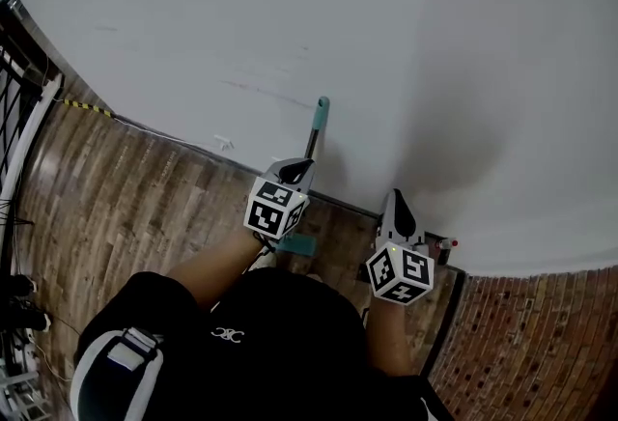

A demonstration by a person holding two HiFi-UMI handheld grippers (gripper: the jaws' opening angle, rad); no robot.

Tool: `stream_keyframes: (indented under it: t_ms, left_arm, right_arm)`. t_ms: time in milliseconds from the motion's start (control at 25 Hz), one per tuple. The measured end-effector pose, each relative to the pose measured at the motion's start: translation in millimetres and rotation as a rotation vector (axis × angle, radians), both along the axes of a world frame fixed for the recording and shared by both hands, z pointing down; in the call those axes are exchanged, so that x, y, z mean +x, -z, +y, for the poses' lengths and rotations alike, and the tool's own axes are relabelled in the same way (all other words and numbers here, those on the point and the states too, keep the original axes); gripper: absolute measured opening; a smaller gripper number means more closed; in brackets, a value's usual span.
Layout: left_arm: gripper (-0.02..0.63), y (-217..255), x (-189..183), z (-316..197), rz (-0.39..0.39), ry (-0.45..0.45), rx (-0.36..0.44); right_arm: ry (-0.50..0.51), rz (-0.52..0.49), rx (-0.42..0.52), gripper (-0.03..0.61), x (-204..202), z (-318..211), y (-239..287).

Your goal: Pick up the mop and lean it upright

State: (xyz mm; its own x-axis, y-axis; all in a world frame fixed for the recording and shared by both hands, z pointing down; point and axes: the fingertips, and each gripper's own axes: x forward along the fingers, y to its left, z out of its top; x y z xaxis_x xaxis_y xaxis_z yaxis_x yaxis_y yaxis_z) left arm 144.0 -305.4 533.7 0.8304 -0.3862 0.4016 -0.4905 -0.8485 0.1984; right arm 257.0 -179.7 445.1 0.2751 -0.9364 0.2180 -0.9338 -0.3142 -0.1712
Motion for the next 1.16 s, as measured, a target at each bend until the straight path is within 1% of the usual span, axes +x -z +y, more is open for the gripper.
stream_keyframes:
  t_ms: [200,320,440,880,1160]
  left_arm:
    - [-0.005,37.1,-3.0,19.8,0.053,-0.026,0.045]
    - [-0.005,54.3,-4.0,25.0,0.082,-0.024,0.058]
    - [-0.005,63.4,-5.2,28.0,0.094,-0.020,0.060]
    - [-0.005,55.7,-14.3,31.0,0.066,0.008,0.037]
    - [-0.005,55.0,-15.9,30.0,0.063,0.018,0.033]
  right_arm:
    - [0.039,0.033,0.019,0.014,-10.9,-11.2,7.3]
    - [0.072,0.038,0.019,0.014,-17.5,-17.5,7.4]
    - [0.096,0.038,0.023,0.014,-21.7,-21.5,6.9]
    - [0.141,0.023,0.035,0.014,-25.7,-28.8,4.5]
    - [0.152,0.018,0.038,0.014,-26.0,-30.0,4.0]
